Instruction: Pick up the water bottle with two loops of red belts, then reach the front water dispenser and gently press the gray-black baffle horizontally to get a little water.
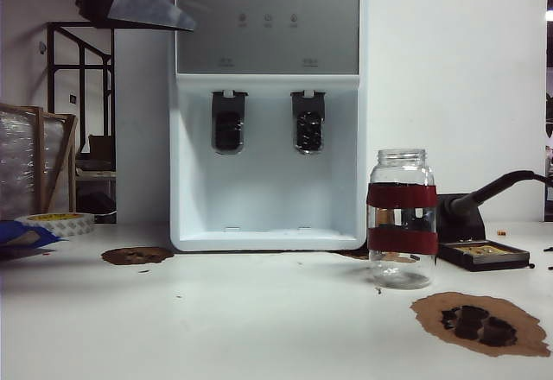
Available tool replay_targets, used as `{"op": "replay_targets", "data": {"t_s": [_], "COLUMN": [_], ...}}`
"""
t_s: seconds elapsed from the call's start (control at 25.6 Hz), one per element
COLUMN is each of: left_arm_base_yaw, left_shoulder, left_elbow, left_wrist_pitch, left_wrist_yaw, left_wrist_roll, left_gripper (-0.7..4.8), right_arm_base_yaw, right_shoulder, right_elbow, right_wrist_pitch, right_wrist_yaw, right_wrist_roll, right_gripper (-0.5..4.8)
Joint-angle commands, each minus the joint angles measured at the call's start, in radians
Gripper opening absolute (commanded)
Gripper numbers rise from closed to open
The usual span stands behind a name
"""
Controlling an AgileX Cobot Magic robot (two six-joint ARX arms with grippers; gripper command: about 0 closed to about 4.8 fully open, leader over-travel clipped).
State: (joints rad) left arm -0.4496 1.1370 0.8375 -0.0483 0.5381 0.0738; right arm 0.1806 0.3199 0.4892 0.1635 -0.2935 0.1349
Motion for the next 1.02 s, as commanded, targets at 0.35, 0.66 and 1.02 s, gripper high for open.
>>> {"op": "replay_targets", "data": {"t_s": [0.35,0.66,1.02], "left_arm_base_yaw": [0.003,0.003,0.001], "left_shoulder": [-0.001,-0.001,-0.001], "left_elbow": [0.005,0.005,0.005], "left_wrist_pitch": [0.005,0.006,0.009], "left_wrist_yaw": [0.004,0.003,0.003], "left_wrist_roll": [-0.003,0.006,0.008], "left_gripper": [4.79,4.79,4.79], "right_arm_base_yaw": [0.003,0.036,0.037], "right_shoulder": [0.637,0.674,0.970], "right_elbow": [-0.075,-0.394,-0.423], "right_wrist_pitch": [0.495,0.772,0.898], "right_wrist_yaw": [-0.181,-0.138,-0.129], "right_wrist_roll": [-0.079,-0.076,-0.131], "right_gripper": [4.65,4.76,4.79]}}
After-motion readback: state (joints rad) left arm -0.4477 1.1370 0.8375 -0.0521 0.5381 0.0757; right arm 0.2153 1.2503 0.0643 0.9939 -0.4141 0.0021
